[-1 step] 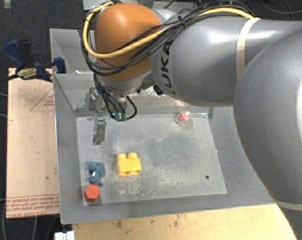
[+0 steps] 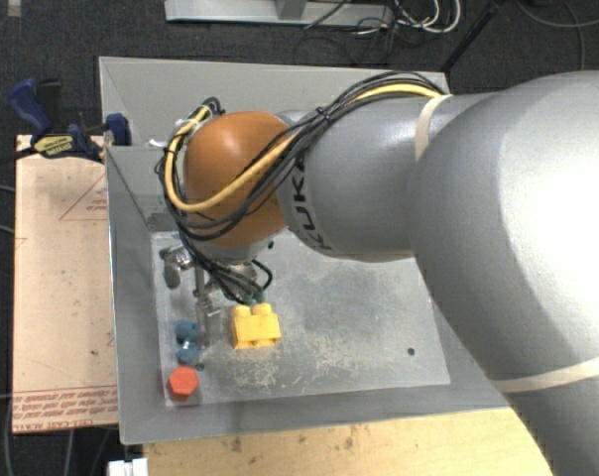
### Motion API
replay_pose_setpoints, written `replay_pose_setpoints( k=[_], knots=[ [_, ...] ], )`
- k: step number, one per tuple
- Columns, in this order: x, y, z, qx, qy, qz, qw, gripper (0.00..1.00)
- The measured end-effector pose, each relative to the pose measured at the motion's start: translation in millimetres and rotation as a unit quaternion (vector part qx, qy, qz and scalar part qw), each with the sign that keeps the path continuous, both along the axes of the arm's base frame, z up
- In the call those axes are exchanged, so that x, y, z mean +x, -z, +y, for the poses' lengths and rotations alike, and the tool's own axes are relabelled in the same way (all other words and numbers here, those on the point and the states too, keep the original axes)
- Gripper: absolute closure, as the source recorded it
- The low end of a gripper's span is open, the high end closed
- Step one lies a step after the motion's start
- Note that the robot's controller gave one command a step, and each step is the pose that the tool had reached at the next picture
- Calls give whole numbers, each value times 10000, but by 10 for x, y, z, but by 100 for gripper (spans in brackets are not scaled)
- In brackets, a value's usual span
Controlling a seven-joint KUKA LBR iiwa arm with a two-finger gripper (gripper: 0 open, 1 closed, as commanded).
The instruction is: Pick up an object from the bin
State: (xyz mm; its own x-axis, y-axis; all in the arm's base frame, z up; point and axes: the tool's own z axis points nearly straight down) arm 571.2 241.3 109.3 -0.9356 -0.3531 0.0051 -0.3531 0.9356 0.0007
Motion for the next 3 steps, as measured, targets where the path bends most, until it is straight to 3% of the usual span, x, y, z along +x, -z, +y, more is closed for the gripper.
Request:
replay_pose_setpoints(
  k=[1,2,3],
  knots=[
    [-193,414,-75,5,431,-4,9991,0],
    [-183,395,-75,12,442,-17,9990,100],
    [-440,395,85,10,579,-17,9983,100]
  ],
)
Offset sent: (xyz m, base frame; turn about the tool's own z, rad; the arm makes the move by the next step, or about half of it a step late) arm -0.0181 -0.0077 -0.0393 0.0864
